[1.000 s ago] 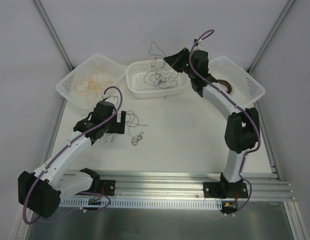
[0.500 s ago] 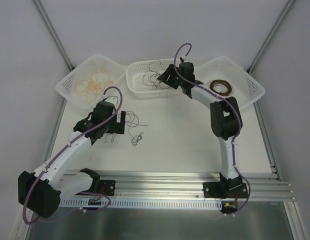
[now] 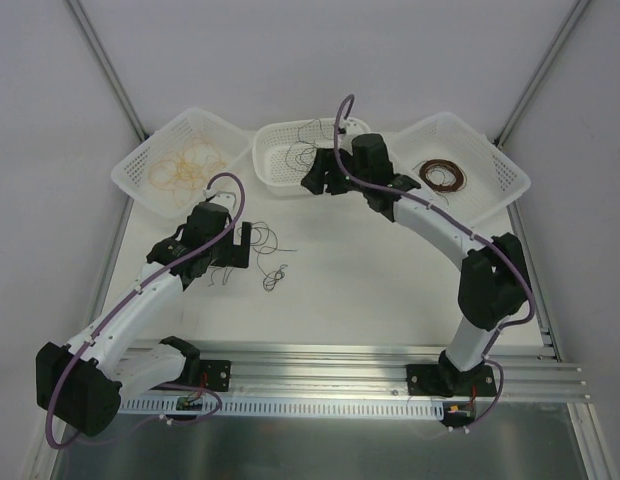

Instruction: Untangle the cables

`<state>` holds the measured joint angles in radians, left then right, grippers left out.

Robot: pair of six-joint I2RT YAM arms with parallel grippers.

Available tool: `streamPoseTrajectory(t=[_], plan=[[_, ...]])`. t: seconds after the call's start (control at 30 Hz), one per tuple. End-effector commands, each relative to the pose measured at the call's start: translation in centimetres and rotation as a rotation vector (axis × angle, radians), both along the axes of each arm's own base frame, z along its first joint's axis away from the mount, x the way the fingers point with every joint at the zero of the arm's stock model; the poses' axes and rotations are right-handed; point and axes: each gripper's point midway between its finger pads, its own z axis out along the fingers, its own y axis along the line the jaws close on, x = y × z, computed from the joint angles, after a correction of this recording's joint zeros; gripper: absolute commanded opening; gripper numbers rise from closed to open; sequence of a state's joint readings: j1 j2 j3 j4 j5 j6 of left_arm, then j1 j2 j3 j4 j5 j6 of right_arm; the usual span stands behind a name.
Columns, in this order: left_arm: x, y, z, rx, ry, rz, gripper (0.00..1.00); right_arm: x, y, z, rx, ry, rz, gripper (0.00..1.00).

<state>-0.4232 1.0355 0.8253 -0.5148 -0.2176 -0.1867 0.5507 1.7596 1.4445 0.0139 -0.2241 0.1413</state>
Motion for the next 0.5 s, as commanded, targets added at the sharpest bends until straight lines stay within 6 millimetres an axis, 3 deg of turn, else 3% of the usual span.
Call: streamPoseTrajectory(t=[0.0,0.3,0.43,0.47], plan=[[-0.1,0.5,0.5,-0.002,-0.016,0.013,0.94,-4.4,1.2,-3.4,-0.127,0.041,0.114,0.67],[0.1,2.2,1.0,0.037,-0.052,0.101,0.94,-13.0,8.3,-9.5,-0.164,0.124,0.363,0.67],[0.2,3.7,1.5,0.049,-0.072,0.174,0.94,-15.3,11.4,-10.8,-0.198,0.056,0.504,0.66],[0.3,4.0,1.5,0.048,-0.074,0.19,0.94,-15.7,11.8,-12.0,-0.213,0.072,0.523,0.66]])
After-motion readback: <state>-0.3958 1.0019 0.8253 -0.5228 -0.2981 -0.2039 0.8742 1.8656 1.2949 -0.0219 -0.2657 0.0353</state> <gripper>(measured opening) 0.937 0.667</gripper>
